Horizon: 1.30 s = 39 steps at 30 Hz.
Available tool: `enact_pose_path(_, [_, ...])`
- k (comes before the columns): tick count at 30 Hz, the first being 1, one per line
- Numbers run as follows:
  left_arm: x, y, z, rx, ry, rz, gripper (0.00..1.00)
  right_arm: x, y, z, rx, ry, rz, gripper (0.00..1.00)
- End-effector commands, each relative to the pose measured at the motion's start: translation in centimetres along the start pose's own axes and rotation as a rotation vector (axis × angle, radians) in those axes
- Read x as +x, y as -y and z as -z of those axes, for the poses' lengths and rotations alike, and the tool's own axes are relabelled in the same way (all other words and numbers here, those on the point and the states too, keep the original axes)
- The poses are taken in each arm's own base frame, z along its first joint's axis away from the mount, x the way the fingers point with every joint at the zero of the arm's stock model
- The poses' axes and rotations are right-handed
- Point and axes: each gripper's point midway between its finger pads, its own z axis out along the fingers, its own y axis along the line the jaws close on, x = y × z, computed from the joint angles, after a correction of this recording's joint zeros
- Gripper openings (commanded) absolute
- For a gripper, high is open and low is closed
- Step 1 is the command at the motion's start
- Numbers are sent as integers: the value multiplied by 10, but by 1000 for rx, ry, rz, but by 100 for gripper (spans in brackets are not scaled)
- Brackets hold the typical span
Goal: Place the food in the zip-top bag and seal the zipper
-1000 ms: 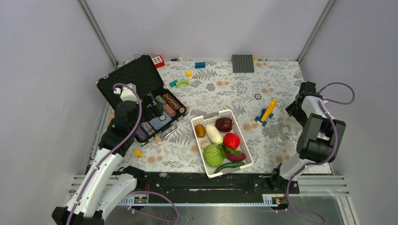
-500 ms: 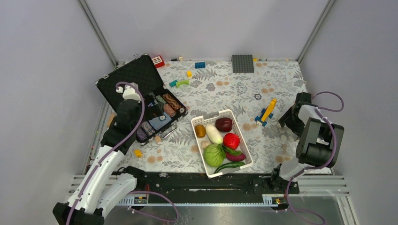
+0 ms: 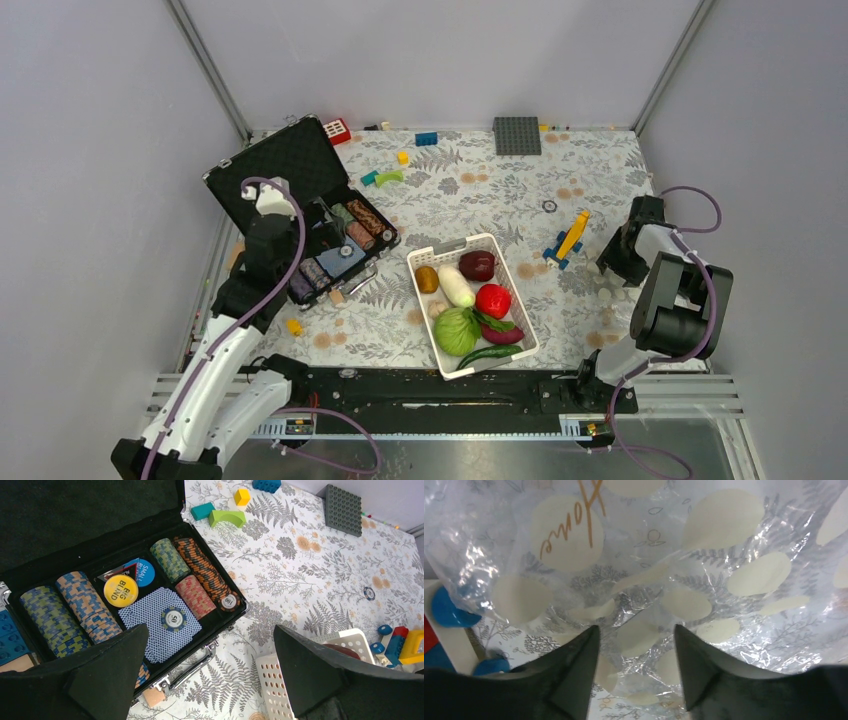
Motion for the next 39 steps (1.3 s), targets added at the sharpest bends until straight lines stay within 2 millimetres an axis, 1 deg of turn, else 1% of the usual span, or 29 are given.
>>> enact_pose_path(1, [-19,1,4,0,78,-2,99,-7,-16,-5,-66,-1,48,51])
enact_pose_path(6, [-18,-2,4,-16,73,1,99,-10,-20,-6,-77,-14,78,49])
enact_pose_path(9, [-19,-4,5,-31,76,1,99,-13,-22,-8,-87,21,74,43])
enact_pose_path(10, [-19,-5,5,-36,78,1,99,-15,-23,-9,-94,33,75,39])
enact_pose_path(12, [-19,-7,5,-46,80,1,99,-16,-24,-9,-105,50,80,27])
enact_pose_path(15, [-20,-10,5,-60,86,0,99,-19,-27,-10,-121,73,81,3])
enact_pose_path(16, [-20,-11,5,-63,87,-1,99,-19,-27,-11,-124,75,84,0])
enact_pose_path(20, [-20,-12,5,-72,90,-1,99,-18,-37,-5,-184,78,73,0])
enact_pose_path(22, [-20,-11,5,-65,90,0,99,-22,-34,3,-172,107,56,0])
enact_pose_path(24, [-20,-10,5,-58,90,2,99,-29,-27,17,-147,156,37,0])
enact_pose_path(25, [-20,-9,5,-56,87,2,99,-34,-23,27,-134,186,22,0])
enact_pose_path(27, [-19,-8,4,-49,84,3,99,-45,-16,50,-120,259,-8,0])
enact_pose_path(29, [-18,-6,4,-40,78,5,99,-55,-10,78,-118,331,-34,0])
enact_pose_path(30, [-17,-4,4,-28,72,5,99,-63,-7,99,-127,389,-47,0])
enact_pose_path(31, [-16,-2,4,-15,66,5,99,-68,-5,116,-137,432,-58,0])
enact_pose_path(35, [-11,11,2,49,38,13,99,-78,-4,181,-206,558,-78,0])
enact_pose_path(37, [-9,17,0,79,18,17,99,-79,-9,214,-246,617,-59,0])
enact_pose_path(39, [-6,28,1,133,-8,18,99,-77,-20,244,-289,681,-10,0])
